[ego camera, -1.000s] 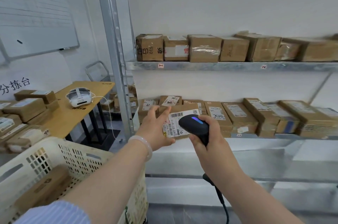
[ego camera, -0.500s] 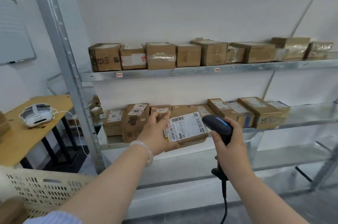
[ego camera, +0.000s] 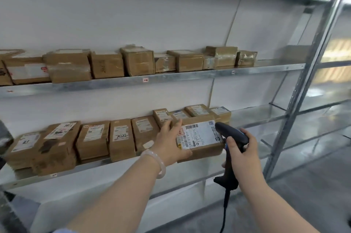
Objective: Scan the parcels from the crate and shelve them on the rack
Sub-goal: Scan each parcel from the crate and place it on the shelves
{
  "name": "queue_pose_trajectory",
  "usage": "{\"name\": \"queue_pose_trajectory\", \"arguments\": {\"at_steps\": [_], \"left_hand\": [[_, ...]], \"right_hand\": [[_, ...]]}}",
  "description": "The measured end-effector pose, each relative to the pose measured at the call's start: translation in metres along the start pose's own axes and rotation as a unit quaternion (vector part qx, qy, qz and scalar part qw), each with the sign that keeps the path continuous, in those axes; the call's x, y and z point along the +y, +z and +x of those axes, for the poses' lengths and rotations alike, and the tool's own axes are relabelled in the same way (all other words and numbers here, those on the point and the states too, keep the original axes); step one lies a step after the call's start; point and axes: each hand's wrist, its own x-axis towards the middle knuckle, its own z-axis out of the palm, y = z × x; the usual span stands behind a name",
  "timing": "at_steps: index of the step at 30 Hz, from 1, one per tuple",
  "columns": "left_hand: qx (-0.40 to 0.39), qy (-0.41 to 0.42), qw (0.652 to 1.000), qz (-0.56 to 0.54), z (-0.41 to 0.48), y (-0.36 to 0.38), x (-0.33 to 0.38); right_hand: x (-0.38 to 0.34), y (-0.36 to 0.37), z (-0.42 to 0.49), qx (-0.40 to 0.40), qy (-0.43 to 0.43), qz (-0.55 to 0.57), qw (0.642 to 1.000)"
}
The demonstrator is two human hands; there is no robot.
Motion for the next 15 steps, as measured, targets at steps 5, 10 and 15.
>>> {"name": "queue_pose_trajectory", "arguments": {"at_steps": [5,10,15], "left_hand": [[0.028,0.005,0.994,-0.105,0.031,0.066,0.054],[0.029,0.018,0.993,-0.115,0.067,0.113,0.083],[0.010,0.025,0.989,-0.145,0.116,0.146,0.089]], "right_hand": [[0.013,-0.066,0.048,0.038,-0.006,-0.023,0.999],[0.031,-0.099,0.088,0.058,0.019,-0.010,0.998],[0.055,-0.116,0.131,0.074,0.031,-0.019,0.997]]}}
